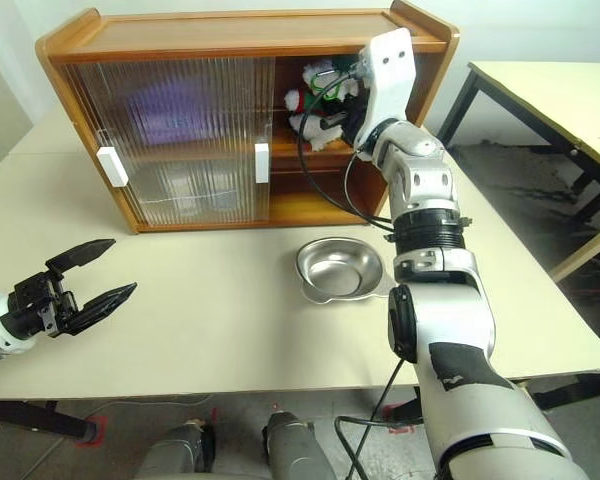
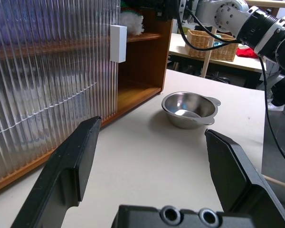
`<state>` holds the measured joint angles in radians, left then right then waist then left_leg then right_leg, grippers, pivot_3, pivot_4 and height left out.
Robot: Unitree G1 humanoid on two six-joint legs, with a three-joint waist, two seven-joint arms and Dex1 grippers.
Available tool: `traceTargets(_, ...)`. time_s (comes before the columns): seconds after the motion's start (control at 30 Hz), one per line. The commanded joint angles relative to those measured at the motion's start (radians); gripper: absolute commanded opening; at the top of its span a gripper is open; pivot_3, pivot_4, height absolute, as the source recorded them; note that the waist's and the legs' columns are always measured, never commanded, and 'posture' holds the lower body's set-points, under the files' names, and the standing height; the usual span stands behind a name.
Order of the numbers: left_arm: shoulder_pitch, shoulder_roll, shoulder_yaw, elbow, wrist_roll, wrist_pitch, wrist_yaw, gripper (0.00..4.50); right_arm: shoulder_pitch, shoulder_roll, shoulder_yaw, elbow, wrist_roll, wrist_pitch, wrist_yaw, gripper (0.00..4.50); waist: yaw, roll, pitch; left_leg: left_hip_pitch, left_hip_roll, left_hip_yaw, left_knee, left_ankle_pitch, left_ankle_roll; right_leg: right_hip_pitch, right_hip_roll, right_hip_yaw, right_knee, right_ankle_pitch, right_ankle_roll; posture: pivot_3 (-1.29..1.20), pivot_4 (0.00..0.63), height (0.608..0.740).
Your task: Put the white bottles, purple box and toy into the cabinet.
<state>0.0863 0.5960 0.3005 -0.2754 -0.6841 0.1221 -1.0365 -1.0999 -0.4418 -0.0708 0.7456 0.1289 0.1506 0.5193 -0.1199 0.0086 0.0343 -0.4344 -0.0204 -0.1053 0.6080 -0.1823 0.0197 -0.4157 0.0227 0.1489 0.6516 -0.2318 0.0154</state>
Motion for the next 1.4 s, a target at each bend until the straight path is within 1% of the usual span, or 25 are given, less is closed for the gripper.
traceTargets(0.03,0.011,0.006,0.010,-0.001,0.010,-0.008,-0.001,4.50,-0.022,0.004,0.005,0.037,-0.033,-0.044,-0.028,0.19,0.001,0.000,0.000,0.000,0.000,0.000,0.000,0.000,0.000,0.000,0.000,0.000,0.000,0.000,0.000,-0.13,0.059,0.740)
traceTargets(0.17,0.009,0.005,0.005,0.003,0.017,-0.014,0.001,4.50,-0.030,0.010,0.006,0.058,-0.039,-0.074,-0.032,0.19,0.001,0.000,0.000,0.000,0.000,0.000,0.000,0.000,0.000,0.000,0.000,0.000,0.000,0.000,0.000,-0.13,0.060,0.740)
traceTargets(0.23,0.009,0.004,0.005,0.001,0.018,-0.014,0.004,4.50,-0.036,0.011,0.013,0.074,-0.052,-0.068,-0.043,0.90,0.001,0.000,0.000,0.000,0.000,0.000,0.000,0.000,0.000,0.000,0.000,0.000,0.000,0.000,0.000,-0.13,0.062,0.740)
traceTargets(0.3,0.012,0.005,0.006,-0.002,0.017,-0.013,0.006,4.50,-0.039,0.012,0.009,0.078,-0.051,-0.069,-0.043,1.44,0.001,0.000,0.000,0.000,0.000,0.000,0.000,0.000,0.000,0.000,0.000,0.000,0.000,0.000,0.000,-0.13,0.063,0.740)
traceTargets(0.57,0.020,0.014,0.013,-0.008,0.012,-0.008,0.012,4.50,-0.047,0.006,-0.002,0.090,-0.053,-0.079,-0.038,4.48,0.001,0.000,0.000,0.000,0.000,0.000,0.000,0.000,0.000,0.000,0.000,0.000,0.000,0.000,0.000,-0.13,0.069,0.740)
traceTargets(0.8,0.015,0.014,0.004,-0.012,0.010,0.000,0.019,4.50,-0.050,-0.025,-0.015,0.074,-0.043,-0.073,-0.022,4.48,0.001,0.000,0.000,0.000,0.000,0.000,0.000,0.000,-0.001,0.000,0.000,0.000,0.000,0.000,0.000,-0.14,0.075,0.740)
traceTargets(0.87,0.017,0.014,0.003,-0.014,0.010,0.001,0.020,4.50,-0.048,-0.050,-0.016,0.052,-0.027,-0.034,0.028,4.48,0.001,0.000,0.000,0.000,0.000,0.000,0.000,-0.001,-0.001,0.000,0.000,0.000,0.000,0.000,0.000,-0.14,0.076,0.740)
traceTargets(0.97,0.018,0.014,0.003,-0.015,0.009,0.002,0.022,4.50,-0.035,-0.089,-0.022,-0.006,0.027,0.103,0.142,4.48,0.001,0.000,0.000,-0.001,0.000,0.000,0.000,-0.001,-0.001,0.000,0.000,0.000,0.000,0.000,0.000,-0.14,0.077,0.740)
traceTargets(1.0,0.019,0.014,0.004,-0.015,0.009,0.002,0.022,4.50,-0.016,-0.118,-0.014,-0.051,0.054,0.184,0.215,4.48,0.001,0.000,0.000,-0.001,0.000,0.000,0.000,-0.001,-0.001,0.000,0.000,0.000,0.000,-0.001,-0.001,-0.14,0.077,0.740)
traceTargets(1.07,0.022,0.013,0.005,-0.016,0.009,0.001,0.024,4.50,0.055,-0.189,0.009,-0.175,0.112,0.323,0.370,4.48,0.004,-0.001,0.000,-0.001,0.000,0.000,0.000,-0.001,-0.001,0.000,0.000,0.000,0.000,-0.002,-0.001,-0.13,0.079,0.740)
traceTargets(1.13,0.025,0.012,0.008,-0.016,0.009,-0.001,0.026,4.50,0.134,-0.260,0.013,-0.294,0.165,0.429,0.474,4.48,0.011,-0.001,0.000,-0.001,0.000,0.001,0.000,-0.001,-0.002,0.001,0.000,-0.001,0.000,-0.004,0.000,-0.14,0.079,0.740)
traceTargets(1.2,0.027,0.010,0.010,-0.018,0.008,0.000,0.029,4.50,0.185,-0.312,-0.005,-0.365,0.215,0.539,0.520,4.48,0.014,-0.001,0.000,0.000,0.000,0.002,0.000,-0.001,-0.002,0.002,0.000,-0.001,0.000,-0.005,0.000,-0.14,0.078,0.740)
traceTargets(1.27,0.026,0.009,0.007,-0.014,0.010,-0.001,0.028,4.50,0.243,-0.373,-0.028,-0.394,0.253,0.560,0.598,4.48,0.016,-0.001,0.001,0.000,0.000,0.002,0.000,-0.001,-0.002,0.002,0.000,0.000,0.000,-0.006,0.000,-0.15,0.078,0.740)
traceTargets(1.33,0.020,0.008,0.000,-0.009,0.012,0.000,0.026,4.50,0.276,-0.410,-0.045,-0.374,0.273,0.583,0.625,4.48,0.017,-0.001,0.001,0.000,0.000,0.003,0.000,-0.001,-0.001,0.002,0.000,0.000,0.000,-0.006,0.001,-0.15,0.077,0.740)
traceTargets(1.4,0.012,0.005,-0.008,-0.009,0.012,0.003,0.028,4.50,0.301,-0.423,-0.074,-0.346,0.304,0.605,0.642,4.48,0.015,-0.001,0.001,0.001,0.000,0.003,0.001,-0.001,-0.001,0.003,0.000,0.000,0.000,-0.006,0.001,-0.16,0.081,0.740)
